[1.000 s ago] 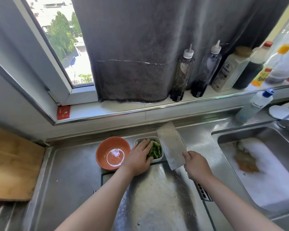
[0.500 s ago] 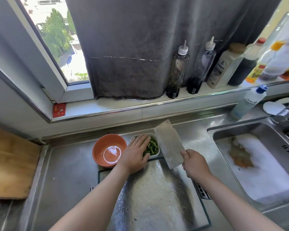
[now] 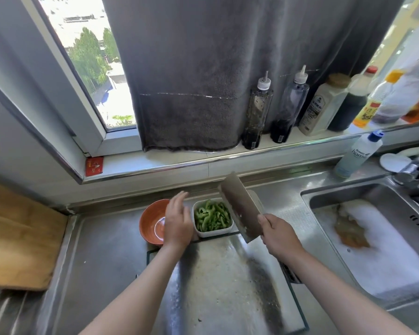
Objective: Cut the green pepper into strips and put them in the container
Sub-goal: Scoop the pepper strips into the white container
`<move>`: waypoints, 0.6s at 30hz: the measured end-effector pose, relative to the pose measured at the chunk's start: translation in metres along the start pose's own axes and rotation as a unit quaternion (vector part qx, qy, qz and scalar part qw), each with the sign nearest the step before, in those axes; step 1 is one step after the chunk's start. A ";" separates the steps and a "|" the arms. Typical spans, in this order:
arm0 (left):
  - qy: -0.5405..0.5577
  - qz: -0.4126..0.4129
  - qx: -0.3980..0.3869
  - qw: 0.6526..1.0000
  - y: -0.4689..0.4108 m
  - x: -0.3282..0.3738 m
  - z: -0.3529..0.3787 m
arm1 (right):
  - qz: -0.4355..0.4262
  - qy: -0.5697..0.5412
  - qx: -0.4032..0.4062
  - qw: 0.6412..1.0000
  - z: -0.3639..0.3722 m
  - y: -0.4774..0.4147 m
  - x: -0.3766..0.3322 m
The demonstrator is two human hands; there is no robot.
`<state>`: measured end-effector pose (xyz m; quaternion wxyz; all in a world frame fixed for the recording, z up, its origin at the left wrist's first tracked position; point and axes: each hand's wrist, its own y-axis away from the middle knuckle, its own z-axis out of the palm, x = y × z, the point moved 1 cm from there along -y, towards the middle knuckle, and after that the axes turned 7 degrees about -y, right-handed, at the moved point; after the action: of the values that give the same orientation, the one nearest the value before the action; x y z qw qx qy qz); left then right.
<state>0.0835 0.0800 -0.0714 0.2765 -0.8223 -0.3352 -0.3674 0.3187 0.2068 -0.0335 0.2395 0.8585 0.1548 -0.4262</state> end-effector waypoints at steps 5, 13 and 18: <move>-0.023 0.016 0.162 0.986 0.017 0.016 -0.051 | -0.102 0.100 -0.083 0.986 -0.013 0.023 -0.015; -0.127 0.124 0.073 0.981 0.106 0.032 -0.069 | -0.224 0.312 -0.241 0.891 0.007 0.062 0.024; -0.229 0.061 -0.207 0.949 0.172 -0.002 -0.053 | -0.263 0.352 -0.262 0.859 0.037 0.089 0.044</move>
<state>0.1901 -0.0653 -0.0782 0.0383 -0.9422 -0.2557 -0.2131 0.3619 0.1149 -0.0637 0.2640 0.7842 0.5549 -0.0863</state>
